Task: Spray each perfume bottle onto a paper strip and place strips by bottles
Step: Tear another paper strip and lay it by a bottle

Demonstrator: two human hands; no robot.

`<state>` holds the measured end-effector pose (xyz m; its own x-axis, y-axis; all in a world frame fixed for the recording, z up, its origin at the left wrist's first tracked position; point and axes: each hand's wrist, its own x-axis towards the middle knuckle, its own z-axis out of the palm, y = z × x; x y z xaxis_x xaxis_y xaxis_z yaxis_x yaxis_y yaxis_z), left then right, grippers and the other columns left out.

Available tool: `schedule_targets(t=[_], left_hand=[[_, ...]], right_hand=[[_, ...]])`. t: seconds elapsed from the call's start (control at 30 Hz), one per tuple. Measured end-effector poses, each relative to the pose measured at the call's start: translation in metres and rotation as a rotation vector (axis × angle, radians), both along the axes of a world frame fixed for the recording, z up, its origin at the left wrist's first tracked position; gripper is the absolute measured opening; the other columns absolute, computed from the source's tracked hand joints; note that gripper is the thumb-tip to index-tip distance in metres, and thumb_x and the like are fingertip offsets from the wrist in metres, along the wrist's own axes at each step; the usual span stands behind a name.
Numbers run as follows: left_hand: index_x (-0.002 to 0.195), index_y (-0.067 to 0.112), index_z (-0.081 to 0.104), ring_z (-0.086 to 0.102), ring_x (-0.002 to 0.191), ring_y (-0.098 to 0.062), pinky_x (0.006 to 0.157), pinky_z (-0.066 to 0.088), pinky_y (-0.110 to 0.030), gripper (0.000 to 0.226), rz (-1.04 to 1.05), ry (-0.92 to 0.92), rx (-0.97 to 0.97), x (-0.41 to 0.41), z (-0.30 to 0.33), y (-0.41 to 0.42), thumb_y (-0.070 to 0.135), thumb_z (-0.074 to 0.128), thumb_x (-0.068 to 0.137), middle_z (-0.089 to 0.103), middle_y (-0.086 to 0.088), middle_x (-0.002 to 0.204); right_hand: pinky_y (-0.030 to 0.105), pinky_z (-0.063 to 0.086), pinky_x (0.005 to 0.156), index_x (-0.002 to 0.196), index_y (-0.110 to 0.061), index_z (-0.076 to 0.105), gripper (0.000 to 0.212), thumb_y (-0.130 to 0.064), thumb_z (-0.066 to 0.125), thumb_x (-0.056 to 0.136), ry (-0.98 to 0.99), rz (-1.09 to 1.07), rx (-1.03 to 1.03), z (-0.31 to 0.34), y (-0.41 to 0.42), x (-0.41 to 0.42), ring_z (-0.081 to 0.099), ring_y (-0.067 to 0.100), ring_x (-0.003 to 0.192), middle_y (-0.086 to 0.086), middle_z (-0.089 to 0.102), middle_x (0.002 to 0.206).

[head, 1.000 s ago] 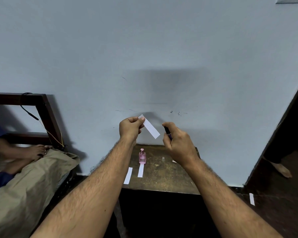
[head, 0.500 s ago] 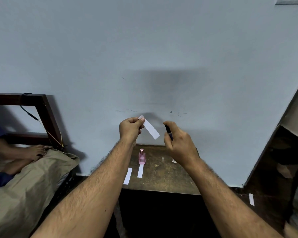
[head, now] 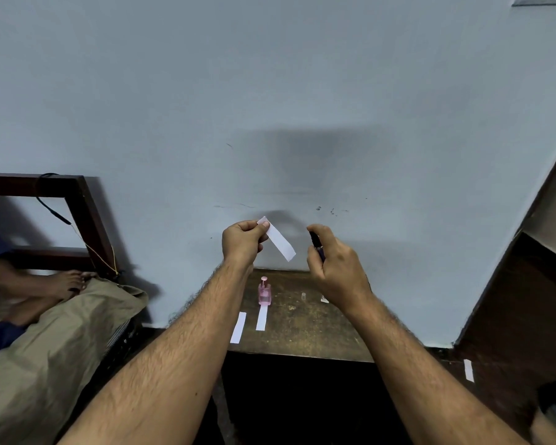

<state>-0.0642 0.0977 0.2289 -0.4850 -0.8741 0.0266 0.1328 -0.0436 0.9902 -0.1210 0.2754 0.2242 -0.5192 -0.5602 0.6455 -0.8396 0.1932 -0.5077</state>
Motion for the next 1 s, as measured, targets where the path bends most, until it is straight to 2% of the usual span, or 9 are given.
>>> schedule_targets(t=[0.1,0.27,0.37,0.5,0.57,0.7,0.83,0.9,1.0], left_hand=[[0.096,0.009,0.071,0.066,0.072,-0.008,0.058,0.049,-0.021,0.011,0.001,0.007,0.018,0.002,-0.003,-0.001,0.014,0.073,0.086,0.072,-0.001,0.085],[0.097,0.009,0.070,0.065,0.072,-0.009,0.059,0.049,-0.022,0.011,0.007,0.006,0.039,0.004,-0.008,-0.004,0.013,0.072,0.087,0.071,-0.001,0.086],[0.100,0.008,0.070,0.065,0.073,-0.010,0.059,0.049,-0.023,0.014,0.002,-0.022,0.040,0.006,-0.016,-0.007,0.014,0.072,0.088,0.071,-0.003,0.089],[0.100,0.007,0.070,0.064,0.072,-0.010,0.057,0.048,-0.022,0.014,-0.008,-0.058,0.048,0.009,-0.029,-0.009,0.014,0.071,0.088,0.070,-0.004,0.090],[0.098,0.007,0.070,0.062,0.070,-0.011,0.053,0.046,-0.021,0.012,-0.012,-0.077,0.056,0.010,-0.037,-0.011,0.014,0.071,0.088,0.070,-0.005,0.088],[0.094,0.009,0.069,0.057,0.064,-0.013,0.054,0.047,-0.023,0.008,-0.023,-0.143,0.064,0.011,-0.054,-0.016,0.014,0.071,0.088,0.067,-0.007,0.082],[0.097,0.007,0.069,0.058,0.064,-0.012,0.046,0.044,-0.018,0.012,-0.042,-0.210,0.074,0.011,-0.074,-0.025,0.015,0.070,0.089,0.068,-0.004,0.081],[0.096,0.008,0.070,0.060,0.067,-0.014,0.045,0.043,-0.018,0.012,-0.051,-0.240,0.082,0.010,-0.088,-0.032,0.017,0.070,0.089,0.069,-0.005,0.082],[0.086,0.014,0.070,0.059,0.067,-0.014,0.046,0.042,-0.018,0.004,-0.062,-0.273,0.099,0.008,-0.107,-0.040,0.016,0.069,0.089,0.070,-0.003,0.079]], right_hand=[[0.026,0.040,0.063,0.132,-0.017,0.049,0.040,-0.013,0.051,0.093,-0.017,0.013,-0.013,-0.004,0.001,-0.003,0.054,0.016,0.071,0.000,0.061,0.092],[0.026,0.036,0.059,0.138,-0.021,0.044,0.046,-0.009,0.044,0.093,-0.124,0.005,-0.042,-0.010,-0.001,-0.011,0.046,0.004,0.064,-0.004,0.051,0.081],[0.032,0.042,0.060,0.141,-0.025,0.038,0.048,-0.013,0.045,0.095,-0.194,-0.022,-0.025,-0.019,-0.005,-0.017,0.051,0.014,0.062,-0.002,0.053,0.076],[0.034,0.047,0.071,0.142,-0.026,0.037,0.048,-0.021,0.050,0.096,-0.273,-0.069,0.008,-0.032,-0.007,-0.022,0.062,0.021,0.082,-0.002,0.062,0.098],[0.029,0.044,0.072,0.135,-0.024,0.043,0.041,-0.024,0.055,0.095,-0.327,-0.082,0.011,-0.041,-0.010,-0.026,0.064,0.018,0.088,-0.007,0.065,0.107],[0.028,0.052,0.081,0.114,-0.022,0.055,0.026,-0.019,0.065,0.091,-0.495,-0.057,-0.030,-0.065,-0.022,-0.037,0.066,0.013,0.096,-0.005,0.070,0.107],[0.005,0.045,0.065,0.107,-0.018,0.062,0.023,-0.015,0.069,0.086,-0.566,-0.086,-0.004,-0.089,-0.032,-0.046,0.064,0.010,0.086,-0.004,0.068,0.095],[0.006,0.043,0.062,0.100,-0.017,0.065,0.019,-0.013,0.071,0.083,-0.568,-0.128,-0.002,-0.104,-0.038,-0.052,0.064,0.011,0.083,-0.002,0.069,0.090],[0.017,0.047,0.071,0.098,-0.015,0.068,0.019,-0.011,0.072,0.079,-0.567,-0.189,0.025,-0.125,-0.050,-0.062,0.064,0.012,0.082,-0.001,0.070,0.088]])
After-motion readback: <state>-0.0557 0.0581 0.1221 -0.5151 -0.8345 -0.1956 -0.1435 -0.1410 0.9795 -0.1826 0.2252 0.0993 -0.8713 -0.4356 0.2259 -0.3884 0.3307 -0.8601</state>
